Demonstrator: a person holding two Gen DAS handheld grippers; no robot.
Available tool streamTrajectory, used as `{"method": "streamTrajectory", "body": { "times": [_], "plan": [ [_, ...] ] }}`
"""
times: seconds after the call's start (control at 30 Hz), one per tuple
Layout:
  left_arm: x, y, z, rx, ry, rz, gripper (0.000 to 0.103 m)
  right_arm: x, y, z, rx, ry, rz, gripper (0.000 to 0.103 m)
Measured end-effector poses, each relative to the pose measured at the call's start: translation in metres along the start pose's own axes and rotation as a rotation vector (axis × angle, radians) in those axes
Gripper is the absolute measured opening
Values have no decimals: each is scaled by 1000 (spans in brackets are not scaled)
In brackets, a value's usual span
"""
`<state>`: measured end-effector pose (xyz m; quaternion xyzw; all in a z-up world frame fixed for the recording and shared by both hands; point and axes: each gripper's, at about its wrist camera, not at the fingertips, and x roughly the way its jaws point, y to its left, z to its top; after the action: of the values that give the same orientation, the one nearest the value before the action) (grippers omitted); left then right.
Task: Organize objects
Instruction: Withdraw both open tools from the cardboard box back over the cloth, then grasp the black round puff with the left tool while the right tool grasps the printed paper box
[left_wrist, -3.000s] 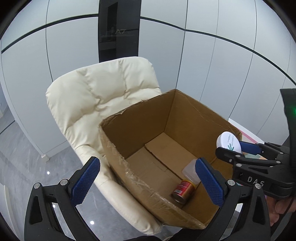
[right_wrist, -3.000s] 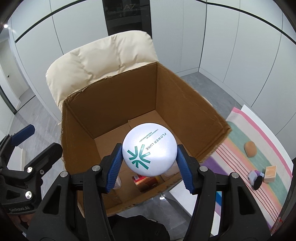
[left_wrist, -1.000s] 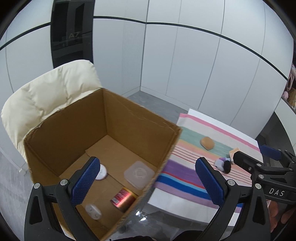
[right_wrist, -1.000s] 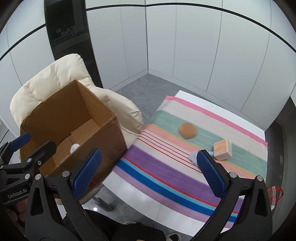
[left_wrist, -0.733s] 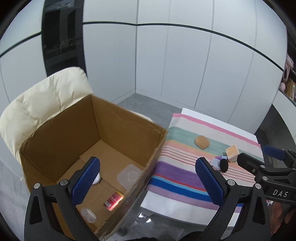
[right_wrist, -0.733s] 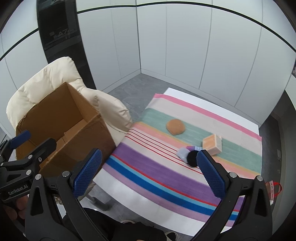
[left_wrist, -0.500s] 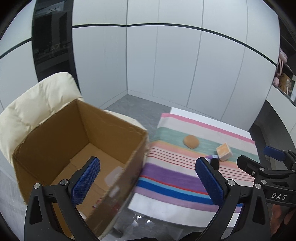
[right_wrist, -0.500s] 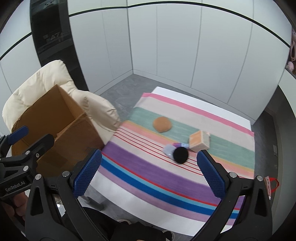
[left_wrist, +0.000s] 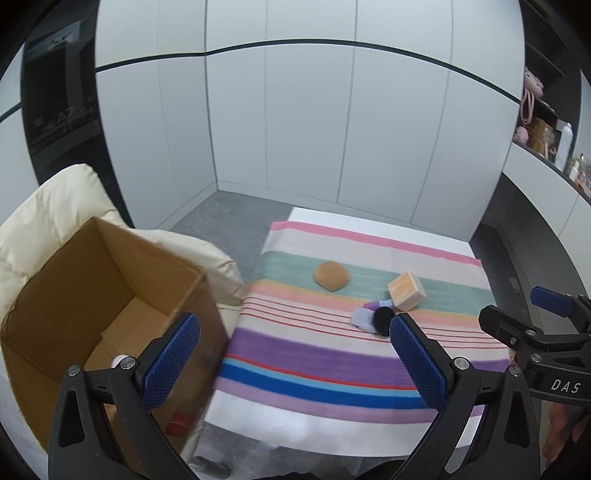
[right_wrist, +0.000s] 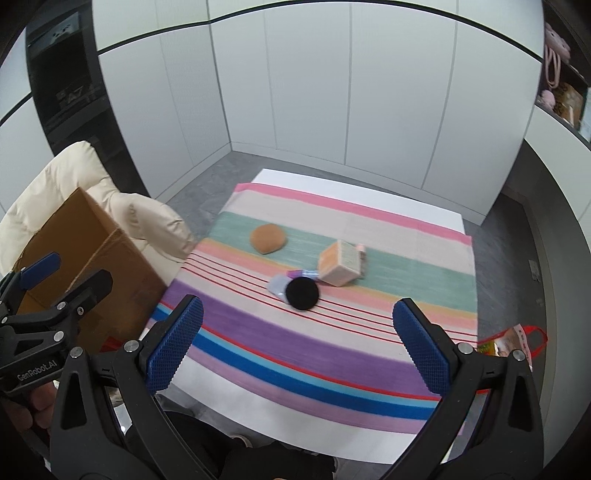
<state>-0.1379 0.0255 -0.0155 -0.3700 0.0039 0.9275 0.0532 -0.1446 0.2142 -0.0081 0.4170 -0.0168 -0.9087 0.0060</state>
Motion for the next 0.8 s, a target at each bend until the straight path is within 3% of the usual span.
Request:
{"method": "streamTrajectory", "body": {
  "times": [0.47, 0.8],
  "plan": [
    [15, -69, 2, 68, 36, -92, 102, -6, -69, -19, 74, 30, -87, 103],
    [35, -99, -6, 106, 80, -120, 102, -3, -92, -28, 76, 42, -119, 103]
  ]
}}
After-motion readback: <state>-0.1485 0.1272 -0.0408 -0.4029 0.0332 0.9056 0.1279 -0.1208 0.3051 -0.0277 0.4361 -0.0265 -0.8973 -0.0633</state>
